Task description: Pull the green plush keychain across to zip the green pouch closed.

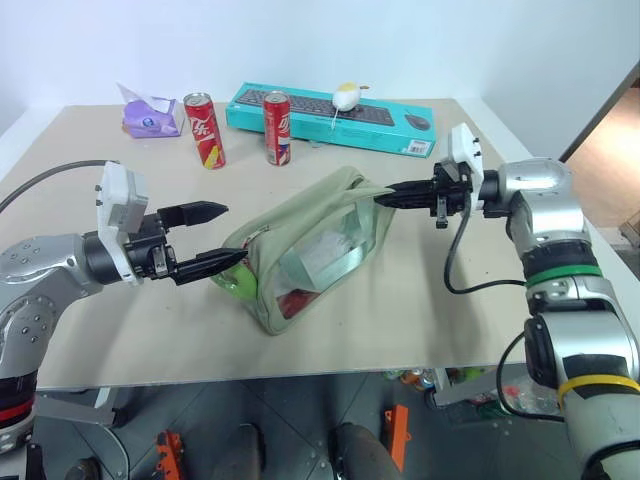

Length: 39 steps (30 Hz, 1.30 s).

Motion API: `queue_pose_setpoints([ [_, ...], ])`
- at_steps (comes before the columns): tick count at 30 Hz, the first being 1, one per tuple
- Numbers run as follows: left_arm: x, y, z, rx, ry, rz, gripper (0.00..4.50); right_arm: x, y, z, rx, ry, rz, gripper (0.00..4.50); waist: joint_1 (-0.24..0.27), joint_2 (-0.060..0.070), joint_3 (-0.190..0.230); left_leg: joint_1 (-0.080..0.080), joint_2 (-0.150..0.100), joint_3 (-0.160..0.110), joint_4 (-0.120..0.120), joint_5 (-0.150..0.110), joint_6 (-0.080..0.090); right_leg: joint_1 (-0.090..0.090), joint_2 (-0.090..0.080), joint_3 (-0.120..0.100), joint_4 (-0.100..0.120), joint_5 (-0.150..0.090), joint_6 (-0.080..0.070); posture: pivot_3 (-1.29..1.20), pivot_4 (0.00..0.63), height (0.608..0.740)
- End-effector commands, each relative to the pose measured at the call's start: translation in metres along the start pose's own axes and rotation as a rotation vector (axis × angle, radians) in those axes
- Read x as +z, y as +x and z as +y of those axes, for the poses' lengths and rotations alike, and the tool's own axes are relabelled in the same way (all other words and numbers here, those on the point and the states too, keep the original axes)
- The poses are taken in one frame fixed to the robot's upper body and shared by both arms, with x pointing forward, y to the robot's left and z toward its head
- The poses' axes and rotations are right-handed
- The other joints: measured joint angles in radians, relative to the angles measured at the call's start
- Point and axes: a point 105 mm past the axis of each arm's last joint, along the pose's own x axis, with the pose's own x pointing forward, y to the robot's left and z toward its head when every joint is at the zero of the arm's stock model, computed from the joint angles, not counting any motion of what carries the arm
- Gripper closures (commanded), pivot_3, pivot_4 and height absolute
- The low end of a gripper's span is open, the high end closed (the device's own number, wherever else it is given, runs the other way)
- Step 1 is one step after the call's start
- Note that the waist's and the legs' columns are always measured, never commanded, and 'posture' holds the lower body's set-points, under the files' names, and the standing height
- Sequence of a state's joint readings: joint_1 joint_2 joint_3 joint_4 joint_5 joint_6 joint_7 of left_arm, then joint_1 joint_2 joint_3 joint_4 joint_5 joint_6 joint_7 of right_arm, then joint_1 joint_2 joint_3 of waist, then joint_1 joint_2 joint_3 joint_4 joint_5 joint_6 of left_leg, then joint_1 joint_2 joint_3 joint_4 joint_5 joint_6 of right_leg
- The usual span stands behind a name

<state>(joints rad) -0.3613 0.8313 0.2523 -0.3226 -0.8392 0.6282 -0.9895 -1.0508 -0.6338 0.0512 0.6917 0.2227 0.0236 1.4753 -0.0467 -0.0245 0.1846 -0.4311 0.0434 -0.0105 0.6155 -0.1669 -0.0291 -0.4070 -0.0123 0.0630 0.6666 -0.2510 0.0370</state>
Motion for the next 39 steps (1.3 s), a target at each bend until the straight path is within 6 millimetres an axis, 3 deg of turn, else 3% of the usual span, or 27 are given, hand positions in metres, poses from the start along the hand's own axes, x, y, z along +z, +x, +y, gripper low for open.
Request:
queue_pose_setpoints([
  [1,0.010,0.002,0.002,-0.005,0.048,-0.029,0.00,0.021,-0.025,-0.003,-0.101,-0.060,-0.036,4.48,0.003,0.000,0.000,0.000,0.000,0.000,0.000,0.000,0.000,0.000,0.000,0.000,0.000,0.000,0.000,0.00,0.150,0.740],
  [6,0.008,0.005,0.003,-0.023,0.051,-0.024,0.00,0.016,-0.055,0.002,-0.258,0.001,-0.026,4.48,0.004,0.000,0.000,0.000,0.000,0.001,0.001,0.000,0.000,0.000,0.000,0.000,0.000,0.000,0.000,0.00,0.150,0.740],
  [9,0.007,0.006,0.004,-0.030,0.049,-0.022,0.00,0.013,-0.064,0.017,-0.315,0.033,-0.026,4.48,0.010,0.000,0.000,0.000,0.000,0.001,0.001,0.000,0.000,0.000,0.000,0.000,0.000,0.000,0.000,0.00,0.150,0.740],
  [13,0.006,0.008,0.006,-0.039,0.047,-0.018,0.00,0.010,-0.060,0.032,-0.340,0.068,-0.032,4.48,0.000,0.000,0.000,0.000,0.002,0.002,0.001,0.000,0.000,-0.001,0.002,0.003,0.000,-0.001,0.003,0.00,0.150,0.740],
  [20,0.003,0.010,0.016,-0.021,0.052,-0.018,0.00,0.004,-0.052,0.039,-0.365,0.074,-0.036,4.48,-0.001,0.000,0.000,0.003,0.005,0.004,0.002,0.001,0.000,0.000,0.007,0.005,0.000,0.001,0.004,0.00,0.150,0.740],
  [23,0.003,0.007,0.031,0.071,0.045,-0.049,0.00,0.003,-0.052,0.039,-0.369,0.076,-0.038,4.48,-0.001,0.000,0.000,0.003,0.005,0.005,0.002,0.001,0.000,0.000,0.007,0.007,0.000,0.002,0.005,0.00,0.150,0.740],
  [27,-0.012,0.000,0.054,0.215,0.044,-0.034,0.00,0.002,-0.049,0.041,-0.363,0.068,-0.036,4.48,-0.001,0.000,0.000,0.003,0.005,0.005,0.002,0.000,0.000,0.000,0.007,0.007,0.000,0.002,0.005,0.00,0.150,0.740],
  [33,-0.022,0.011,0.061,0.243,0.061,-0.075,0.00,0.003,-0.046,0.041,-0.356,0.062,-0.039,4.48,-0.001,0.000,0.000,0.003,0.005,0.006,0.002,0.000,0.000,0.000,0.008,0.008,0.000,0.002,0.005,0.00,0.150,0.740],
  [39,-0.027,0.025,0.053,0.183,0.010,-0.090,0.00,0.004,-0.048,0.039,-0.361,0.050,-0.031,4.48,-0.001,0.000,0.000,0.003,0.005,0.006,0.002,0.000,0.000,0.000,0.008,0.008,0.000,0.003,0.005,0.00,0.150,0.740],
])
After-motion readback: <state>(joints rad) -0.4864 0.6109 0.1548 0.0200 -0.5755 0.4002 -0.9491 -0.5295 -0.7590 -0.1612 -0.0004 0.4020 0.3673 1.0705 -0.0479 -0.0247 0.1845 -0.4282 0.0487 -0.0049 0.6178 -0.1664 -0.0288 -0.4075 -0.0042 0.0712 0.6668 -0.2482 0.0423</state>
